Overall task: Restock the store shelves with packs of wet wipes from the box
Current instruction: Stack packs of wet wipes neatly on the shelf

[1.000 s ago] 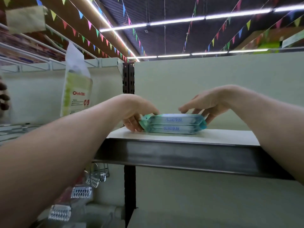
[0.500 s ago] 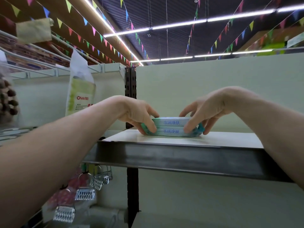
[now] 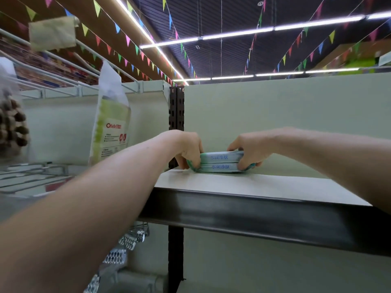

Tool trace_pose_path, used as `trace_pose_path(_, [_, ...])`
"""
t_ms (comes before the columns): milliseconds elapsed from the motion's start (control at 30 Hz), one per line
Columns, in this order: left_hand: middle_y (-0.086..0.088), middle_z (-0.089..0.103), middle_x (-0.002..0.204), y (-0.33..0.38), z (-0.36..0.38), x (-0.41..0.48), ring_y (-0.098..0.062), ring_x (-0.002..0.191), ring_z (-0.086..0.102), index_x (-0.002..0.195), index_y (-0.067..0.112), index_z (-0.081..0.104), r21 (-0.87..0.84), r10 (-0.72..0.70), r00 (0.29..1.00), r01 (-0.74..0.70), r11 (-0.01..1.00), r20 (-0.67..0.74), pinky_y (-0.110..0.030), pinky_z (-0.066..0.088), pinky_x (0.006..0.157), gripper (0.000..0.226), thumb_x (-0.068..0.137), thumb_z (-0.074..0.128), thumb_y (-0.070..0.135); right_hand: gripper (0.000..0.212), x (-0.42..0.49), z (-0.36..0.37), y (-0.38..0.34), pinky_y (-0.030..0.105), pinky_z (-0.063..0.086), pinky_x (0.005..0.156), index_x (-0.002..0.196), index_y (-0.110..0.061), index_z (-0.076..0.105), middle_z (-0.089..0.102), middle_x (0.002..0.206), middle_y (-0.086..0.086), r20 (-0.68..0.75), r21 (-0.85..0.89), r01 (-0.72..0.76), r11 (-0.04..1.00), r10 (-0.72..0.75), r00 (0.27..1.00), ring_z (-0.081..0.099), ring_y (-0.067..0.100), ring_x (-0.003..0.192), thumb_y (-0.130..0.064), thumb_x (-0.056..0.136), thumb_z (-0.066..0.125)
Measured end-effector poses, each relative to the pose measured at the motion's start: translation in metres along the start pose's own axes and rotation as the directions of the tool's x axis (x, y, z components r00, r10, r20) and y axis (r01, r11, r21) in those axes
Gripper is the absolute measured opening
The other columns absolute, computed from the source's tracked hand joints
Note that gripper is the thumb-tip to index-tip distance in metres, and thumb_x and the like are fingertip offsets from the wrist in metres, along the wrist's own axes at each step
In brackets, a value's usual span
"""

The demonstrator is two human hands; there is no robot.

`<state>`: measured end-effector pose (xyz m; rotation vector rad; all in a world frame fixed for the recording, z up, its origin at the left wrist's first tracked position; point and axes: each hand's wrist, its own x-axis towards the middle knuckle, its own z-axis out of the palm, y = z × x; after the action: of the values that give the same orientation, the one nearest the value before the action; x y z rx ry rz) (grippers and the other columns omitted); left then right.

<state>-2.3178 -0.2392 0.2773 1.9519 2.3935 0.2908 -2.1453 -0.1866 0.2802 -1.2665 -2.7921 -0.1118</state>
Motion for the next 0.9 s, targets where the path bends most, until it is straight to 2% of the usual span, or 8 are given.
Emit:
trace_pose_path(67, [-0.010, 0.072, 0.099, -0.004, 0.002, 0.007, -0.022, 0.076, 0.073, 0.123, 0.016, 0.064, 0.044, -0.020, 0.999, 0.021, 0.999, -0.030, -0.038, 0.060, 0.079, 0.044, 0.080, 0.071, 0.012, 0.034, 0.009, 0.007, 0.001, 0.032, 0.057, 0.070, 0.113, -0.030, 0.062, 0.065, 0.088, 0.000, -0.054, -0.052, 0.024, 0.998, -0.026, 0.998, 0.070, 0.024, 0.076, -0.023, 0.079, 0.064])
trace_pose_path(167, [-0.014, 0.070, 0.101, -0.011, 0.008, 0.017, -0.026, 0.076, 0.071, 0.119, 0.014, 0.065, 0.105, -0.035, 0.996, 0.043, 0.993, -0.078, -0.041, 0.060, 0.077, 0.039, 0.081, 0.067, 0.012, 0.034, 0.022, 0.015, 0.002, 0.041, 0.056, 0.079, 0.111, -0.031, 0.062, 0.066, 0.091, 0.000, -0.121, -0.088, 0.056, 0.995, -0.066, 0.990, 0.064, 0.024, 0.083, -0.027, 0.078, 0.064])
trace_pose_path(300, [-0.007, 0.062, 0.107, -0.016, 0.009, 0.014, -0.025, 0.079, 0.058, 0.126, 0.019, 0.060, 0.227, -0.007, 0.990, 0.039, 0.973, -0.142, -0.036, 0.057, 0.081, 0.042, 0.085, 0.064, 0.018, 0.024, 0.028, 0.023, 0.001, 0.034, 0.050, 0.072, 0.105, -0.025, 0.061, 0.056, 0.078, -0.004, -0.192, -0.104, 0.121, 0.987, -0.139, 0.971, 0.055, 0.023, 0.077, -0.025, 0.081, 0.063])
trace_pose_path(467, [-0.008, 0.059, 0.112, -0.017, 0.013, 0.008, -0.024, 0.081, 0.052, 0.133, 0.018, 0.054, 0.290, 0.017, 0.985, 0.035, 0.956, -0.174, -0.022, 0.043, 0.054, 0.045, 0.089, 0.060, 0.021, 0.028, 0.024, 0.022, 0.000, 0.033, 0.052, 0.073, 0.109, -0.026, 0.061, 0.057, 0.082, -0.004, -0.217, -0.132, 0.117, 0.984, -0.144, 0.965, 0.055, 0.022, 0.079, -0.030, 0.081, 0.062])
trace_pose_path(533, [-0.008, 0.060, 0.115, -0.019, 0.013, 0.008, -0.024, 0.083, 0.053, 0.132, 0.017, 0.055, 0.296, 0.022, 0.983, 0.034, 0.955, -0.185, -0.023, 0.045, 0.058, 0.043, 0.089, 0.059, 0.023, 0.031, 0.020, 0.019, -0.003, 0.029, 0.047, 0.071, 0.112, -0.030, 0.061, 0.058, 0.090, -0.003, -0.258, -0.189, 0.082, 0.978, -0.130, 0.957, 0.053, 0.022, 0.083, -0.036, 0.082, 0.061])
trace_pose_path(667, [-0.007, 0.062, 0.116, -0.019, 0.013, 0.008, -0.027, 0.101, 0.058, 0.128, 0.019, 0.059, 0.294, 0.070, 0.973, -0.003, 0.956, -0.220, -0.035, 0.053, 0.086, 0.043, 0.085, 0.061, 0.024, 0.025, 0.013, 0.011, -0.011, 0.026, 0.042, 0.065, 0.104, -0.024, 0.068, 0.067, 0.098, 0.001, -0.339, -0.303, 0.049, 0.952, -0.155, 0.928, 0.058, 0.024, 0.085, -0.035, 0.089, 0.053])
trace_pose_path(733, [-0.006, 0.062, 0.115, -0.016, 0.012, 0.007, -0.026, 0.102, 0.057, 0.126, 0.021, 0.060, 0.267, 0.093, 0.971, -0.031, 0.963, -0.221, -0.036, 0.052, 0.089, 0.040, 0.086, 0.055, 0.020, 0.021, 0.011, 0.010, -0.012, 0.026, 0.044, 0.064, 0.098, -0.022, 0.070, 0.067, 0.094, 0.002, -0.340, -0.296, 0.053, 0.954, -0.157, 0.927, 0.058, 0.025, 0.083, -0.029, 0.090, 0.052])
trace_pose_path(900, [-0.003, 0.062, 0.112, -0.015, 0.010, 0.009, -0.027, 0.102, 0.057, 0.120, 0.031, 0.066, 0.219, 0.090, 0.963, -0.033, 0.975, -0.255, -0.037, 0.051, 0.092, 0.044, 0.090, 0.044, 0.008, 0.019, 0.013, 0.012, -0.012, 0.035, 0.053, 0.078, 0.095, -0.019, 0.072, 0.068, 0.096, 0.006, -0.354, -0.232, 0.064, 0.971, -0.146, 0.924, 0.060, 0.028, 0.087, -0.019, 0.088, 0.055])
